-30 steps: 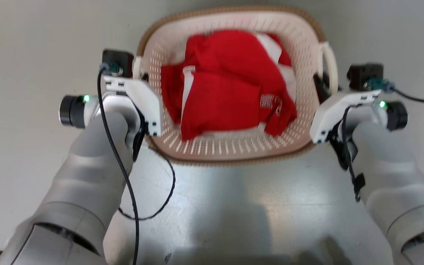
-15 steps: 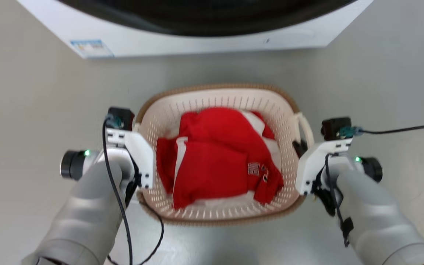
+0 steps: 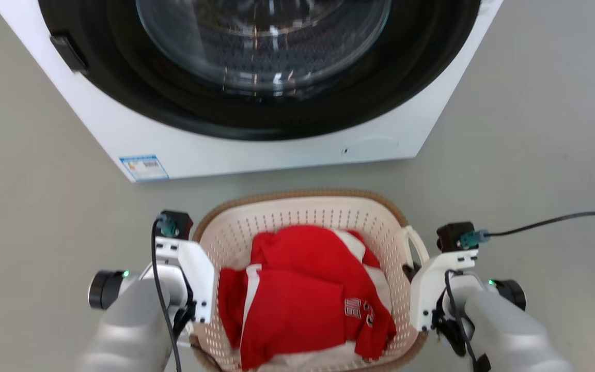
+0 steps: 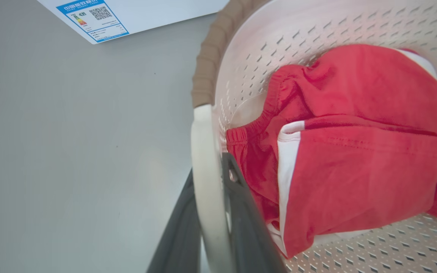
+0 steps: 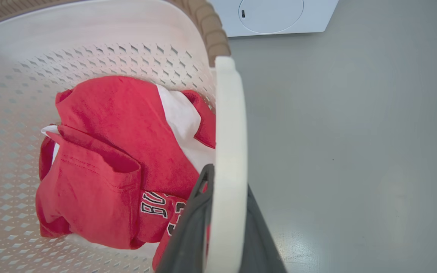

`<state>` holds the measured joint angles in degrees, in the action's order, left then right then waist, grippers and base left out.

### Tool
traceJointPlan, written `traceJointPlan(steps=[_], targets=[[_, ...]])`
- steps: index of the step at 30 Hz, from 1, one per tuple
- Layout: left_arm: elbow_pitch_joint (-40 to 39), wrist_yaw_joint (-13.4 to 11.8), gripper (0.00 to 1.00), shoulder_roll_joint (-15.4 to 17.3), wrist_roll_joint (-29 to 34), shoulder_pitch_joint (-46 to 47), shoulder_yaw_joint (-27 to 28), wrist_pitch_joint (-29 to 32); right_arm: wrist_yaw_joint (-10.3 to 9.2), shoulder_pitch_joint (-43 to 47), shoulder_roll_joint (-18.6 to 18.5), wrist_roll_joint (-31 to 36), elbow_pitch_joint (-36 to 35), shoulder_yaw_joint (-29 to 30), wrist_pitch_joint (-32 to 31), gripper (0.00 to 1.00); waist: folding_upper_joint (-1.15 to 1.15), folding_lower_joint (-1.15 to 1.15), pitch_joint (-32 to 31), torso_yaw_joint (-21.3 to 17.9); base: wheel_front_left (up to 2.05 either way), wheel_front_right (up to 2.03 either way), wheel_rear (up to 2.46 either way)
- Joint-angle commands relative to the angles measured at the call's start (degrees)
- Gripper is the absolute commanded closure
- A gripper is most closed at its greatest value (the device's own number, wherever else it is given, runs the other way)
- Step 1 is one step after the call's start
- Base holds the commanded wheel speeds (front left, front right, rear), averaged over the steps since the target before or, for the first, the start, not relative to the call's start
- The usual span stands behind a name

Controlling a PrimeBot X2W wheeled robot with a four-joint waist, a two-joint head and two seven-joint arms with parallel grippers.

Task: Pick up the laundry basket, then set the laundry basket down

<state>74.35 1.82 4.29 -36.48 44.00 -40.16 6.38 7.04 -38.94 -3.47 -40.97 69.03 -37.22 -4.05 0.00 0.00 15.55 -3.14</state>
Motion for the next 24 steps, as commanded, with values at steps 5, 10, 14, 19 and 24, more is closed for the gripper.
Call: traceJointPlan(steps=[5,10,14,19,24], targets=[[-0.4,0.7,1.0,2.7,-0.9,-2.2,0.4,0.5,0.45,2.2,0.6,-1.7,-0.3,-2.7,-0.2,1.0,0.0,0.0,-5.7,-0.7,0.0,0.0,0.0],[-0.4,0.8,1.0,2.7,-1.2,-3.5,0.1,1.1,0.45,2.4,0.6,-2.9,0.7,-3.7,-0.2,1.0,0.0,0.0,-7.9,-0.5,0.0,0.0,0.0],[-0.4,0.9,1.0,2.7,-1.5,-4.2,0.0,1.3,0.45,2.3,0.6,-3.8,1.2,-4.4,0.2,1.0,0.0,0.0,-9.2,-0.4,0.0,0.0,0.0],[-0.4,1.1,1.0,2.8,-1.7,-5.1,-0.3,1.6,0.45,2.8,0.6,-4.8,1.6,-5.5,0.2,1.0,0.0,0.0,-10.4,-0.3,0.0,0.0,0.0],[-0.4,1.1,1.0,3.1,-2.0,-5.5,-0.6,1.8,0.45,3.0,0.6,-5.8,1.6,-6.6,0.1,1.0,0.0,0.0,-11.0,-0.4,0.0,0.0,0.0]])
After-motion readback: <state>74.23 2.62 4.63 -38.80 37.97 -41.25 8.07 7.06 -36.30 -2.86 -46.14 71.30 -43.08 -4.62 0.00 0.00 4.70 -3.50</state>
